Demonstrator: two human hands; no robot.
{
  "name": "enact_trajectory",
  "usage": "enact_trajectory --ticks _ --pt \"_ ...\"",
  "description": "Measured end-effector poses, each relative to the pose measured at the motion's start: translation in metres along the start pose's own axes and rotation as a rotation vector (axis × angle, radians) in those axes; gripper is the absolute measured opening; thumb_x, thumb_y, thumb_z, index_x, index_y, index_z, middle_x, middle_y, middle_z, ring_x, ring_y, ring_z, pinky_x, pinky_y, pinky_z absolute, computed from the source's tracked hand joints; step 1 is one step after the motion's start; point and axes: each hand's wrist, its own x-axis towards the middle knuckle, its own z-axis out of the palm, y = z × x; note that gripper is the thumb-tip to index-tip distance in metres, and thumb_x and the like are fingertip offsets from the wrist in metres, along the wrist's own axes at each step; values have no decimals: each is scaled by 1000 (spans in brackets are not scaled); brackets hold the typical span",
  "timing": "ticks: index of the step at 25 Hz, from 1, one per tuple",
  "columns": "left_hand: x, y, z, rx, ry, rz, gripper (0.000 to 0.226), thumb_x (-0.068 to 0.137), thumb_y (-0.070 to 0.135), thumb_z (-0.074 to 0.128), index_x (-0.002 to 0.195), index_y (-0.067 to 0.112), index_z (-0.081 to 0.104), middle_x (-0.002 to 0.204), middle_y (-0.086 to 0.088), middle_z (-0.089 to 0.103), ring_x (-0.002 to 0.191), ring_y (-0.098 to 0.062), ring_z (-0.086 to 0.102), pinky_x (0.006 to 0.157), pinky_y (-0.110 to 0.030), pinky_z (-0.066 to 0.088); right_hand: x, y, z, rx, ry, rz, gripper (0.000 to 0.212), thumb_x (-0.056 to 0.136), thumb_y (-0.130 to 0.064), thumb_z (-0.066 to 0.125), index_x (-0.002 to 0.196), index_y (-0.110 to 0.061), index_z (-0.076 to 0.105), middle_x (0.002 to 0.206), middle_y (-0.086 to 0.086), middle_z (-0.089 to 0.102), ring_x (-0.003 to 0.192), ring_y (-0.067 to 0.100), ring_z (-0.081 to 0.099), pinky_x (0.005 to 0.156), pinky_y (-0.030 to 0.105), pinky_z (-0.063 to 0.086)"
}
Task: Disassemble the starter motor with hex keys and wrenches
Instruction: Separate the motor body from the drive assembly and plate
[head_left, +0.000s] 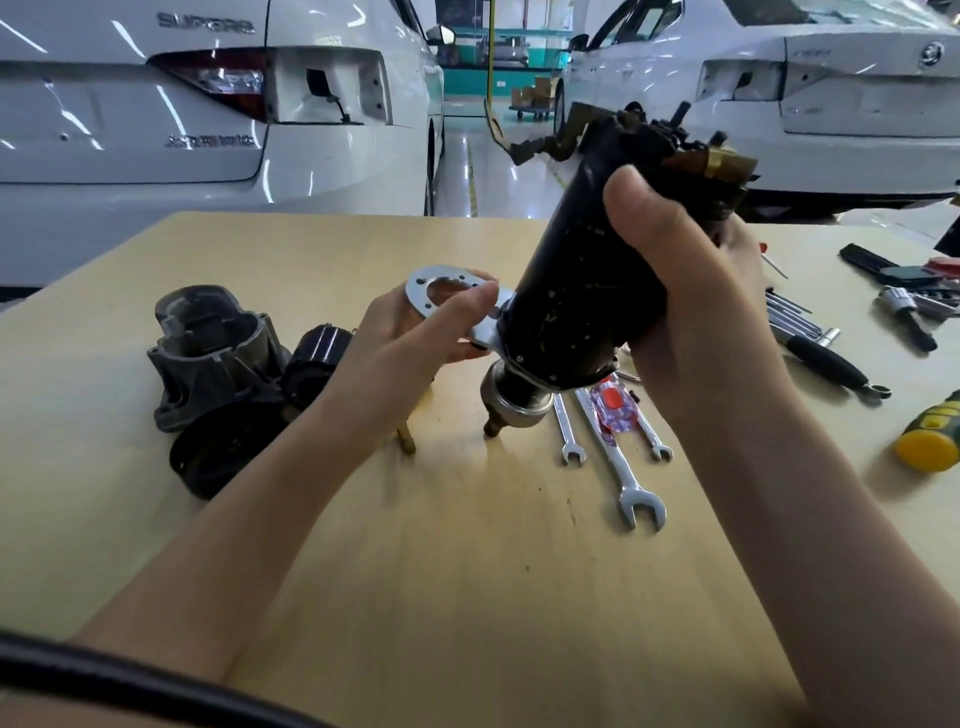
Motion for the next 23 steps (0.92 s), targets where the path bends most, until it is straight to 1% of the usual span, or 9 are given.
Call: enact_trajectory --ticks 2,4,6,8,11,14,18,20,23 --pt "-3 -5 8 -57 -107 -1 28 92 35 50 105 18 68 110 -7 72 107 -22 67 96 -38 51 -1 -1 1 26 16 23 19 62 -28 78 76 -19 71 73 -2 66 75 16 67 67 33 56" --pt "-6 -10 15 1 -158 -28 41 95 47 39 100 20 70 108 -12 70 108 -30 65 101 -41 46 0 -1 0 50 27 57 20 66 -26 79 81 -15 69 74 -1 67 74 15 67 65 31 55" --pt "-10 -11 21 65 -108 -68 57 92 59 32 89 14 66 99 -24 65 100 -42 62 88 -35 49 1 -1 -1 85 39 129 22 71 -31 76 83 -14 69 76 0 68 75 14 69 66 29 55" --pt "-14 -10 26 62 -70 -33 67 94 60 30 88 3 64 82 -28 64 75 -48 62 68 -33 50 2 1 -4 87 48 211 23 72 -40 73 81 -19 71 78 -2 71 79 13 71 69 30 56" --pt "-17 -7 25 48 -25 -101 72 100 56 23 86 1 68 70 -15 71 60 -34 67 60 -29 56 5 8 -5 70 42 328 35 70 -51 71 87 -20 70 81 -3 72 84 14 71 82 38 56" --pt "-15 -3 22 -7 -9 -244 70 101 54 19 91 4 67 73 -19 71 56 -33 65 60 -34 54 7 14 -3 70 -14 406 35 70 -45 72 88 -15 68 91 8 69 91 23 68 91 46 54" --pt "-14 -1 25 -38 -39 -325 68 100 50 17 99 1 63 72 -23 70 48 -32 60 53 -33 51 6 16 0 131 19 398 17 69 -32 68 68 -15 67 78 11 63 73 23 64 71 39 56" --pt "-15 -2 28 -57 -40 -352 63 100 49 20 94 1 61 68 -23 68 45 -31 58 48 -32 49 5 17 1 176 60 394 18 68 -30 67 68 -13 62 72 9 59 67 23 60 64 35 53" --pt "-17 -4 32 -64 -9 -400 58 99 48 22 84 5 58 60 -21 65 42 -31 56 44 -30 47 4 20 4 139 119 430 21 66 -30 68 73 -12 59 73 11 55 68 25 57 63 35 51"
